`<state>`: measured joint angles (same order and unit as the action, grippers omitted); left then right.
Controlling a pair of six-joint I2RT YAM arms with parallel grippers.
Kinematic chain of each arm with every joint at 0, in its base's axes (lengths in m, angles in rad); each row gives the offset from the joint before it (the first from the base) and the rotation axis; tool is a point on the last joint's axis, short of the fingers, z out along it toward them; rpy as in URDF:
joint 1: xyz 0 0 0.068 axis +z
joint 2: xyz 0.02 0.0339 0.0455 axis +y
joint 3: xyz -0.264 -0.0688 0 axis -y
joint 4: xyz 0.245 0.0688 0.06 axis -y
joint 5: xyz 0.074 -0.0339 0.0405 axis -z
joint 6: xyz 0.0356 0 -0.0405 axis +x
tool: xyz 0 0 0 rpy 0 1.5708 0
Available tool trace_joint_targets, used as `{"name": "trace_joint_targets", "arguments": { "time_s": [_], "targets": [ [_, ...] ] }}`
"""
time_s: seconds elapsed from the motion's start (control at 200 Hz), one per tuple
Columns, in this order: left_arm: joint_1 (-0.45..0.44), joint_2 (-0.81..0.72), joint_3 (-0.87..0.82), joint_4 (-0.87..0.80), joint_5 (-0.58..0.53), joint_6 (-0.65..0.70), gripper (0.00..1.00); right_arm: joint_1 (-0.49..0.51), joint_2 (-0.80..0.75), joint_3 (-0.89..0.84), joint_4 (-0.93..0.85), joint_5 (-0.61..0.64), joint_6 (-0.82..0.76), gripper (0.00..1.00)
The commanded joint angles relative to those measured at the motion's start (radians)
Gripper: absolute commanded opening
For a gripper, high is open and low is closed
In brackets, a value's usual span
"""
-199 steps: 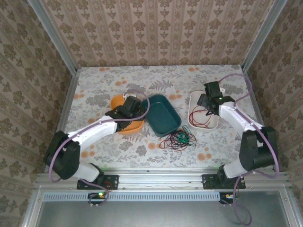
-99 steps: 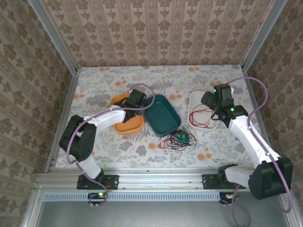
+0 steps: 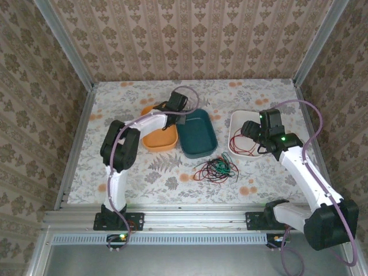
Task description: Untangle the cables
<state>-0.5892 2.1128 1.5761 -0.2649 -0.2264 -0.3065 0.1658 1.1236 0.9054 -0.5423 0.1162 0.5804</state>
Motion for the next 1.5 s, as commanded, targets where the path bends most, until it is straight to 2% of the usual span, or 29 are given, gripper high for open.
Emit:
{"name": "trace_joint_targets", "arguments": {
  "time_s": [0.0,0.22,0.305,0.4,0.54,0.66,0.78,0.945,1.06,1.16,1.325,1.43,1.495],
  "targets": [
    [0.005,0.080,0.163,-0.028,0.029,0.090,0.53,-0.020,0.041,0.000,-0.091,0.063,0.010,0.79],
    [0.005,0.264,0.514,-0.124,0.059,0.109,0.63,-0.123,0.183,0.050,-0.112,0.089,0.045,0.80],
    [-0.001,0.288,0.607,-0.155,0.064,0.111,0.74,-0.148,0.235,0.052,-0.067,0.061,0.041,0.80],
    [-0.020,0.236,0.603,-0.152,0.038,0.131,0.83,-0.163,0.317,0.070,-0.012,-0.007,0.013,0.78],
    [-0.061,0.058,0.440,-0.129,0.000,0.138,0.91,-0.163,0.416,0.106,0.050,-0.069,-0.045,0.75],
    [-0.113,-0.152,0.124,-0.044,-0.005,0.122,0.94,-0.161,0.487,0.145,0.069,-0.091,-0.081,0.74],
    [-0.213,-0.348,-0.222,0.094,0.024,0.167,0.98,-0.151,0.541,0.193,0.094,-0.117,-0.105,0.74],
    [-0.340,-0.489,-0.510,0.214,0.059,0.162,1.00,-0.103,0.609,0.291,0.145,-0.181,-0.162,0.75],
    [-0.402,-0.502,-0.569,0.277,0.075,0.147,1.00,-0.063,0.632,0.350,0.126,-0.172,-0.177,0.78],
    [-0.422,-0.491,-0.559,0.306,0.105,0.162,1.00,-0.045,0.591,0.345,0.115,-0.090,-0.172,0.81],
    [-0.422,-0.476,-0.531,0.329,0.165,0.207,1.00,-0.036,0.410,0.280,0.064,0.124,-0.188,0.84],
    [-0.421,-0.475,-0.526,0.325,0.206,0.248,1.00,-0.024,0.280,0.223,0.023,0.165,-0.206,0.84],
    [-0.421,-0.477,-0.529,0.321,0.232,0.269,1.00,-0.011,0.191,0.178,-0.023,0.139,-0.205,0.84]
  ]
}}
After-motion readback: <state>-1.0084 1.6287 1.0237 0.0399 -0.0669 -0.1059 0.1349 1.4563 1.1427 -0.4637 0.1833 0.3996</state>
